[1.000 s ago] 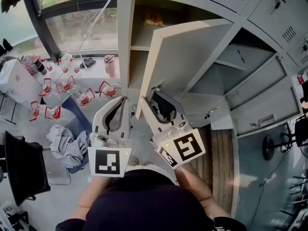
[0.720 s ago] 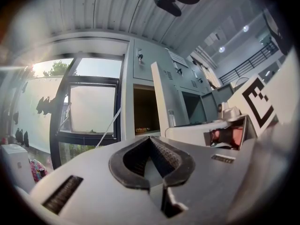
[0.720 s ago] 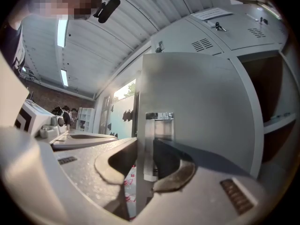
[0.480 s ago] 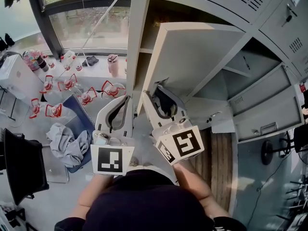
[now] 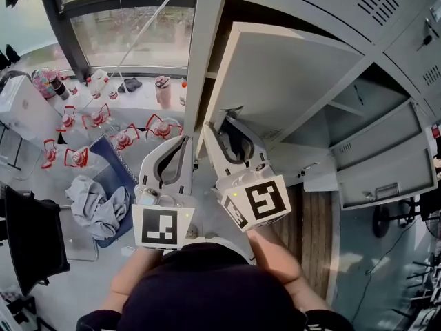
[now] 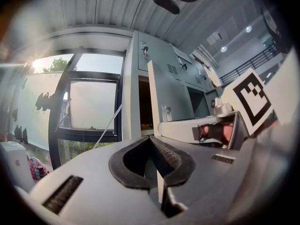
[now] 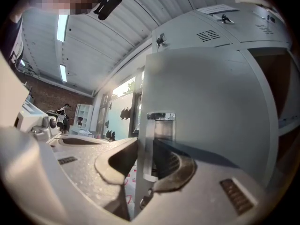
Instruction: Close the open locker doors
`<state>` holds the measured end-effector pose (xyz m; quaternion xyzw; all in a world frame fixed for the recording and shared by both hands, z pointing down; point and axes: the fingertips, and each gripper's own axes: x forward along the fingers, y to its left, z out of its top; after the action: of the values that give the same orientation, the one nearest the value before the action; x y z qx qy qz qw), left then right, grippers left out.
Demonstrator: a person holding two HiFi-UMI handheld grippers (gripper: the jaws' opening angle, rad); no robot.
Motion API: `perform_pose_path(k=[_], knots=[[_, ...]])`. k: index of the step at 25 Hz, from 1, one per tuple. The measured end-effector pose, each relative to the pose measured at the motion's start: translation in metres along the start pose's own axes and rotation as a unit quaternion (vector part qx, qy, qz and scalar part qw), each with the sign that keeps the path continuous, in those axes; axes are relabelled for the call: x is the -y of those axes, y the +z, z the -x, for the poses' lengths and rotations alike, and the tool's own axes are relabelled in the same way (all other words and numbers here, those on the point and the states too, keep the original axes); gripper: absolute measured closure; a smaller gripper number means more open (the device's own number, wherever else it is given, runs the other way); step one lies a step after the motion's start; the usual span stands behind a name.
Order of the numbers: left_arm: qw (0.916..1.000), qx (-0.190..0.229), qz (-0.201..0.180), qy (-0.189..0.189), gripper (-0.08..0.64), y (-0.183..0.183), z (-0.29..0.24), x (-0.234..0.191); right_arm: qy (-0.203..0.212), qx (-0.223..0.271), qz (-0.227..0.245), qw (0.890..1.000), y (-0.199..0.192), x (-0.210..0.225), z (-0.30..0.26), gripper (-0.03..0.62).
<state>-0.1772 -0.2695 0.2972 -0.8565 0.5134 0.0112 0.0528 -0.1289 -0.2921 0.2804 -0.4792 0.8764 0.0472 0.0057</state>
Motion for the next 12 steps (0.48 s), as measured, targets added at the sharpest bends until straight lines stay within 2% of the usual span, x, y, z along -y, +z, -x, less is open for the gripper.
perform_pose_path(k=[12], knots=[[1.0,-0.002,0.005,0.001,0.557,-0.005,-0.016,-0.014,-0.01,-0.001,0.007,1.0,-0.002,0.009,-0.024,0.494]])
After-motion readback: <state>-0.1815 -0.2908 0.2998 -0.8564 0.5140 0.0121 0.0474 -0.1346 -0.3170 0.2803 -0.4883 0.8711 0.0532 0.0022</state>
